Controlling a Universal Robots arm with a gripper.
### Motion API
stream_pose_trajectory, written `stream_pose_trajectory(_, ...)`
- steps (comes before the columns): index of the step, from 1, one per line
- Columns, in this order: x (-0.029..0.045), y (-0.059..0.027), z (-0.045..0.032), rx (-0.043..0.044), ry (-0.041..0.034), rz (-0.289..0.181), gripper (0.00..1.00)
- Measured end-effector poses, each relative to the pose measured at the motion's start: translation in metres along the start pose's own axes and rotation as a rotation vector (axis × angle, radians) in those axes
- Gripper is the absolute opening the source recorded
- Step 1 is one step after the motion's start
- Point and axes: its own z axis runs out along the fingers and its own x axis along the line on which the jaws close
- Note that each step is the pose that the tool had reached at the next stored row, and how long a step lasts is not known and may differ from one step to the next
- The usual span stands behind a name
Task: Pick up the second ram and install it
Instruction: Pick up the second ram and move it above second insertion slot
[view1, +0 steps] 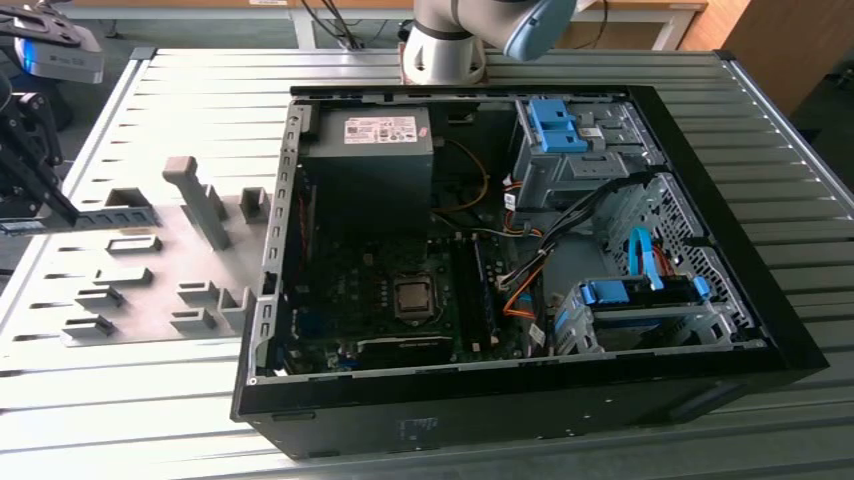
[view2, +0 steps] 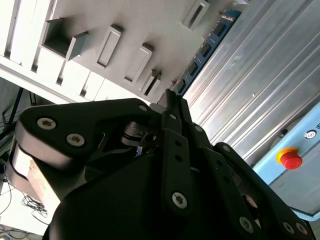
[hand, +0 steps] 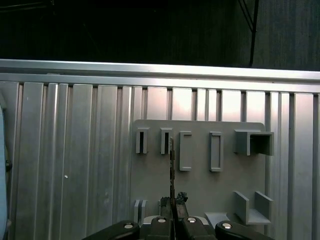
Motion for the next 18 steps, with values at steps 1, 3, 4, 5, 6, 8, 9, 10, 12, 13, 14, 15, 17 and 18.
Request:
stream_pose_trajectory(1,0.0000,0.0000,-0.0006,0.0000,0.0000,0.000,0.14)
stream_pose_trajectory(3,0.0000,0.0000,-0.0013,0.0002,-0.0002,0.000,0.14)
stream_pose_trajectory(4,0.0000,0.0000,-0.0014,0.0002,-0.0002,0.000,0.14)
stream_pose_trajectory(5,0.0000,0.0000,-0.0016,0.0001,0.0000,0.000,0.14)
stream_pose_trajectory(6,0.0000,0.0000,-0.0017,0.0000,0.0000,0.000,0.14)
stream_pose_trajectory(8,0.0000,0.0000,-0.0020,-0.0001,0.0000,0.000,0.14)
stream_pose_trajectory(9,0.0000,0.0001,-0.0022,-0.0001,0.0000,0.000,0.14)
stream_pose_trajectory(10,0.0000,0.0001,-0.0027,-0.0002,0.0002,0.000,0.14)
stream_pose_trajectory(12,-0.0001,0.0001,-0.0038,-0.0001,0.0001,0.000,0.14)
stream_pose_trajectory(13,-0.0001,0.0001,-0.0043,0.0000,0.0000,0.000,0.14)
stream_pose_trajectory(14,-0.0001,0.0001,-0.0046,0.0002,-0.0001,0.000,0.14)
stream_pose_trajectory(15,-0.0001,0.0001,-0.0050,0.0001,-0.0001,0.000,0.14)
stream_pose_trajectory(17,-0.0001,0.0001,-0.0062,0.0000,0.0000,0.000,0.14)
stream_pose_trajectory(18,-0.0001,0.0001,-0.0068,0.0000,0.0000,0.000,0.14)
